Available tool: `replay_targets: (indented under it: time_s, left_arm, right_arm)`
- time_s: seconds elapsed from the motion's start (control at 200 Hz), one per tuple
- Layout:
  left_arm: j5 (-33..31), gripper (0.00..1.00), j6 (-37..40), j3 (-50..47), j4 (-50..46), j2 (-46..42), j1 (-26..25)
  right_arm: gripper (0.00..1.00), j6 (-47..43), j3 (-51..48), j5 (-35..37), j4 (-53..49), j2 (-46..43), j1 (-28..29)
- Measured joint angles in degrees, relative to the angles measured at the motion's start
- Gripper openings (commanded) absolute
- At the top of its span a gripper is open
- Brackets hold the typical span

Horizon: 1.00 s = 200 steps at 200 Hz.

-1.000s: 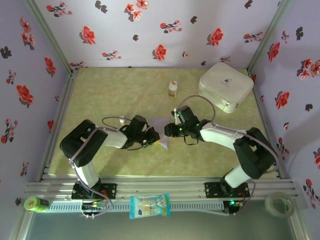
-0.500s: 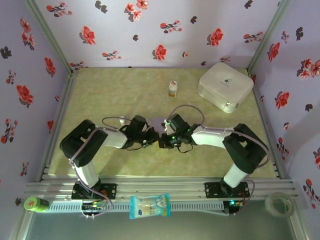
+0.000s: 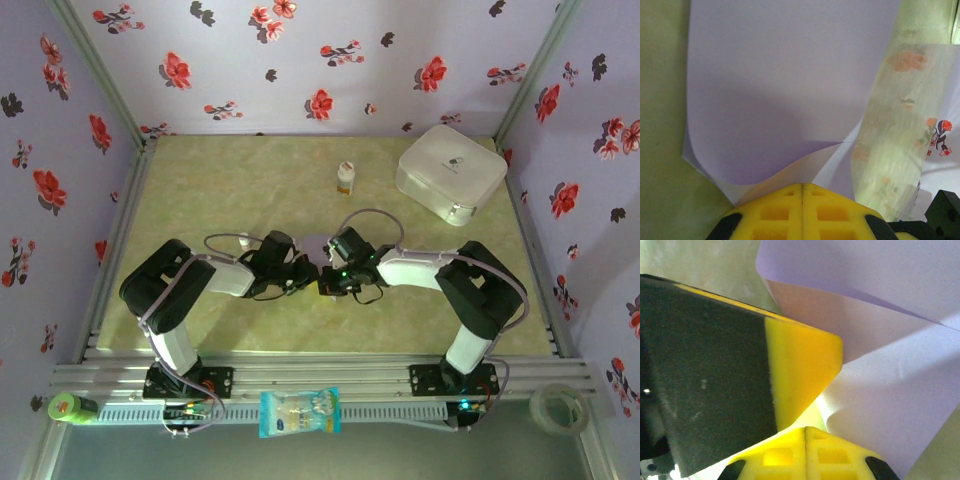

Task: Fold a paper plane with a square sheet of paper (pick it up from the middle)
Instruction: Third fold the triangle at the center of the table.

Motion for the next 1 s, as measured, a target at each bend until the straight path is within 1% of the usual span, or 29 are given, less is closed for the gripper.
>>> replay_targets:
  time_s: [0.225, 0.45, 0.845, 1.0]
  left_arm:
    - [0.0, 0.0, 0.0, 0.0, 0.0, 0.0, -0.02]
    - [0.0, 0.0, 0.0, 0.0, 0.0, 0.0, -0.02]
    - [-0.02, 0.0, 0.0, 0.0, -0.02, 0.0, -0.02]
    - [-0.02, 0.0, 0.0, -0.02, -0.02, 0.0, 0.0]
  right_arm:
    - [0.01, 0.22, -1.44, 0.02, 0.22, 0.02, 0.0]
    - [0.02, 1.77, -3.04, -0.48, 2.67, -0.11, 0.0]
    - [0.04, 4.28, -7.13, -0.55, 7.63, -2.23, -0.15]
    - [0.06, 4.79, -9.33, -0.72, 8.11, -4.04, -0.17]
